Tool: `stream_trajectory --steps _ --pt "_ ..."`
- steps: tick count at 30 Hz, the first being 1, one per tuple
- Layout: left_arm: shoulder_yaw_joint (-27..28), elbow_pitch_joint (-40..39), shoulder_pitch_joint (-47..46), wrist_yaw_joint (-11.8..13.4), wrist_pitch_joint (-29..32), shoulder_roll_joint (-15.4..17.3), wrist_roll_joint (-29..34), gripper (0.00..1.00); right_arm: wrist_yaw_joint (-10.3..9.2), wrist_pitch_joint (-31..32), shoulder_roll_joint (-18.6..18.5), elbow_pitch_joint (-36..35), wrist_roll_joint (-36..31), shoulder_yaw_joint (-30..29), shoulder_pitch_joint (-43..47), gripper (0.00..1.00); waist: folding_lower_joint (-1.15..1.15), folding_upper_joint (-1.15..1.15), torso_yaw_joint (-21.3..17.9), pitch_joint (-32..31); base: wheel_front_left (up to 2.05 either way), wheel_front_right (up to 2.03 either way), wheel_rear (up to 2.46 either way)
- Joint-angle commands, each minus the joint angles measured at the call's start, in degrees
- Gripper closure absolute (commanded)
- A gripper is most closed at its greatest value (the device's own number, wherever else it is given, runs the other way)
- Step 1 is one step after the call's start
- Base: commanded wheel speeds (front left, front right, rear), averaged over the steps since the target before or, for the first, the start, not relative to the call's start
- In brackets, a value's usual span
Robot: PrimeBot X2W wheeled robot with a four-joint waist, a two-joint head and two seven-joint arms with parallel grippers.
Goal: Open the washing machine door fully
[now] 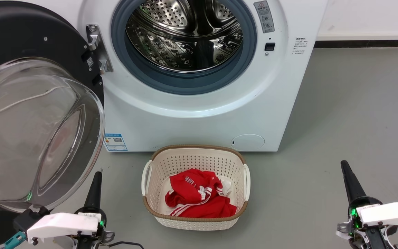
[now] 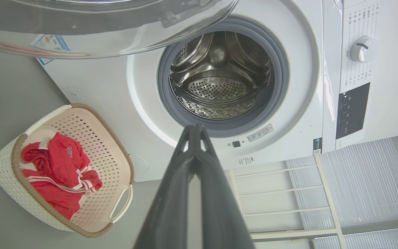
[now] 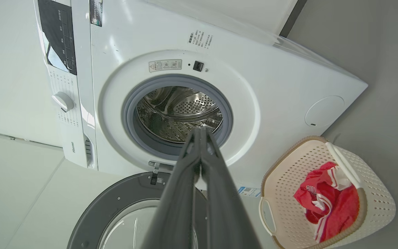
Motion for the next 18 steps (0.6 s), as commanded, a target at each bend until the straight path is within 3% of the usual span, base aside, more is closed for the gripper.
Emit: stream_trajectory --steps 1,18 --pt "0.3 0.0 -1.4 -0.5 0.5 0.2 -1.9 1.0 0.01 0.4 -0.3 0.0 1.8 -0.3 -1.3 1.0 0.0 0.0 0.0 0.0 0.0 0.0 0.0" --pt "0.8 1.7 -2.6 -1.4 2.8 0.0 -10.4 1.0 0.0 2.3 -0.1 1.1 9.8 -1.1 -2.0 1.0 0.0 0.0 0.4 -0.3 0.0 0.0 0.0"
